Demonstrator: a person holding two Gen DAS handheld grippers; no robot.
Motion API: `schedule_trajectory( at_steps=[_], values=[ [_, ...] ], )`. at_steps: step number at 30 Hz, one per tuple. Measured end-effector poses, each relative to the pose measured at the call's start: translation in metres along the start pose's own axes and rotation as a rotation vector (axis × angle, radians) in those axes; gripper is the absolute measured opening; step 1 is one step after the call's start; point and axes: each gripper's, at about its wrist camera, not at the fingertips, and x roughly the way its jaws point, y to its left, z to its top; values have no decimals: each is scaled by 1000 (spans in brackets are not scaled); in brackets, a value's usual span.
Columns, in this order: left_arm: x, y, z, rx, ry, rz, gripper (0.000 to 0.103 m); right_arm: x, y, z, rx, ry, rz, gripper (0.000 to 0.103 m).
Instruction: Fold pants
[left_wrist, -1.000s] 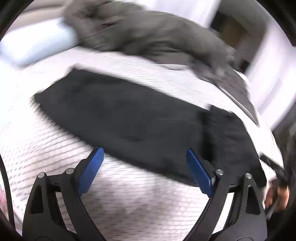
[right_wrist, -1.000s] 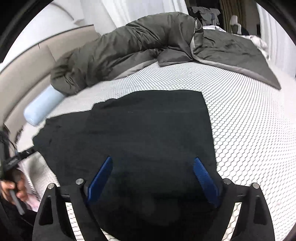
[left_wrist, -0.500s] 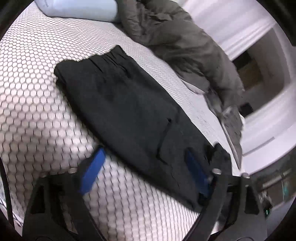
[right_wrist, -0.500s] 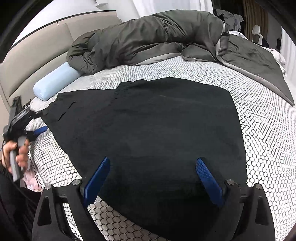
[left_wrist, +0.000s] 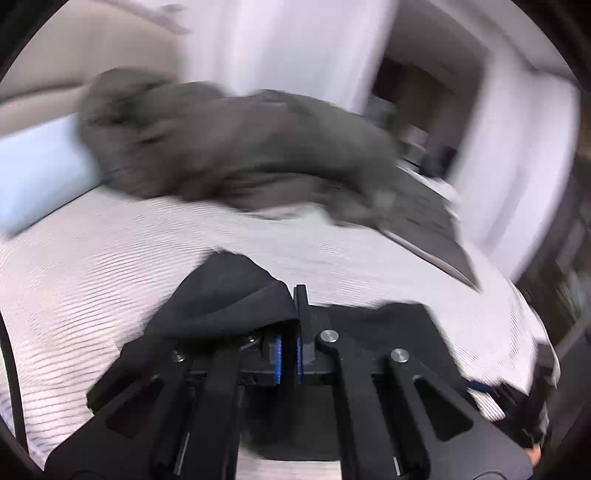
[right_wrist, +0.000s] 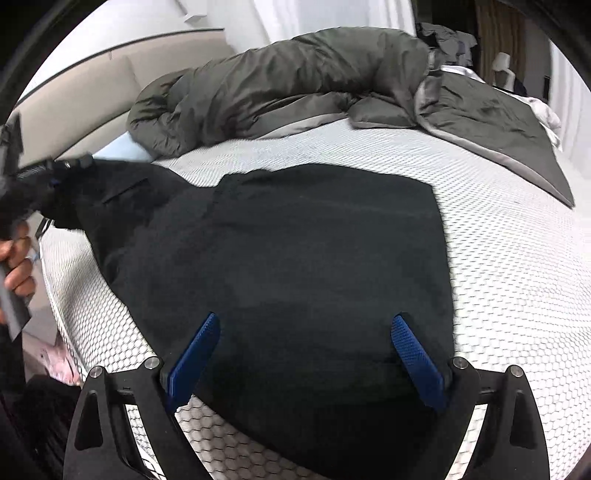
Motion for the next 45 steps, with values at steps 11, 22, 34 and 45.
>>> schedule_trajectory(
  at_steps=[11, 22, 34, 45],
  values=[
    [88, -122, -98, 239, 429, -324, 40, -30, -98, -1, 292, -77, -119, 95],
    [7, -42, -99, 144, 343, -404, 69, -22, -28, 8, 43, -85, 19, 95],
    [36, 77, -68, -145, 223, -187, 71, 7, 81, 13, -225, -40, 130, 95],
    [47, 104, -75, -110, 219, -104, 71, 29, 134, -7, -460, 17, 30, 91]
  ],
)
